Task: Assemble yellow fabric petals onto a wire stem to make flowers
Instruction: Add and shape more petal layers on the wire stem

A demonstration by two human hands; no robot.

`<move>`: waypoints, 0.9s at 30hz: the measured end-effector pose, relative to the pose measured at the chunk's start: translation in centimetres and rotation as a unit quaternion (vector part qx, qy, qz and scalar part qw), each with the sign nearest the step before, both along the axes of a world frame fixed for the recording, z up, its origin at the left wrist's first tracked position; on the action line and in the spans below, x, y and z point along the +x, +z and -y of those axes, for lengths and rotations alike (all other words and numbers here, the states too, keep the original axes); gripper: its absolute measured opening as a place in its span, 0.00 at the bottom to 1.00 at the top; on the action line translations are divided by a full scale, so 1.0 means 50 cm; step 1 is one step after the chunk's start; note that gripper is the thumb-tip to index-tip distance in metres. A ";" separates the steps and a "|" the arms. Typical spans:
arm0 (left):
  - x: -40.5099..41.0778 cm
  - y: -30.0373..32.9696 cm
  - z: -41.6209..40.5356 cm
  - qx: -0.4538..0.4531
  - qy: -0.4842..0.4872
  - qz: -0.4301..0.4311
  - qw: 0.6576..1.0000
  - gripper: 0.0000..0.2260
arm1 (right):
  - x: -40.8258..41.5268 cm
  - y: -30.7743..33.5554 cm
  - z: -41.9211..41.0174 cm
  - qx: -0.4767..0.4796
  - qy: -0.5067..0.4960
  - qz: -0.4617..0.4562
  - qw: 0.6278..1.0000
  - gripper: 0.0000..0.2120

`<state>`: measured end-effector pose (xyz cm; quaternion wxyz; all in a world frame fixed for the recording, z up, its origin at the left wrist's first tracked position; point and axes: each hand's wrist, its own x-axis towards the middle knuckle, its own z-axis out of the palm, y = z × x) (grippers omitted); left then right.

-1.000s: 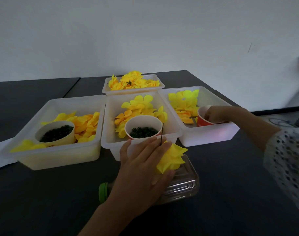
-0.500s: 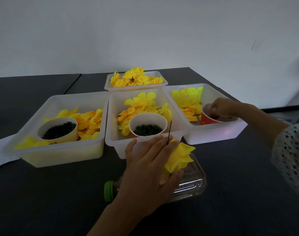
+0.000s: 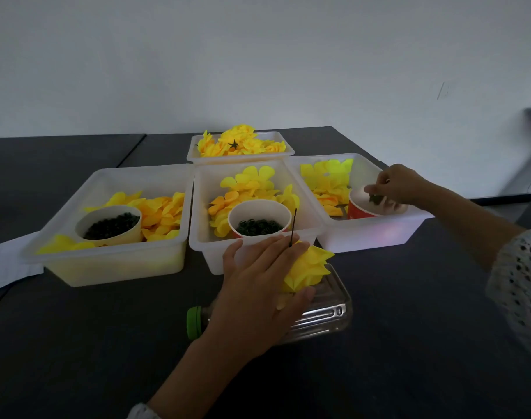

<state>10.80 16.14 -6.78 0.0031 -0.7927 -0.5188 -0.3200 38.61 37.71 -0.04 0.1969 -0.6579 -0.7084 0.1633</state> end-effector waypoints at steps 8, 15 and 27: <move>0.003 0.000 0.000 -0.007 0.008 -0.006 1.000 0.26 | -0.148 0.085 0.123 -0.129 0.170 -0.298 0.930 0.11; 0.002 0.001 0.001 -0.014 0.010 -0.012 1.000 0.27 | -0.245 0.105 0.215 -0.281 0.274 -0.351 0.850 0.15; 0.003 -0.003 -0.001 0.000 0.007 -0.001 1.000 0.26 | -0.249 0.077 0.224 -0.295 0.245 -0.336 0.860 0.12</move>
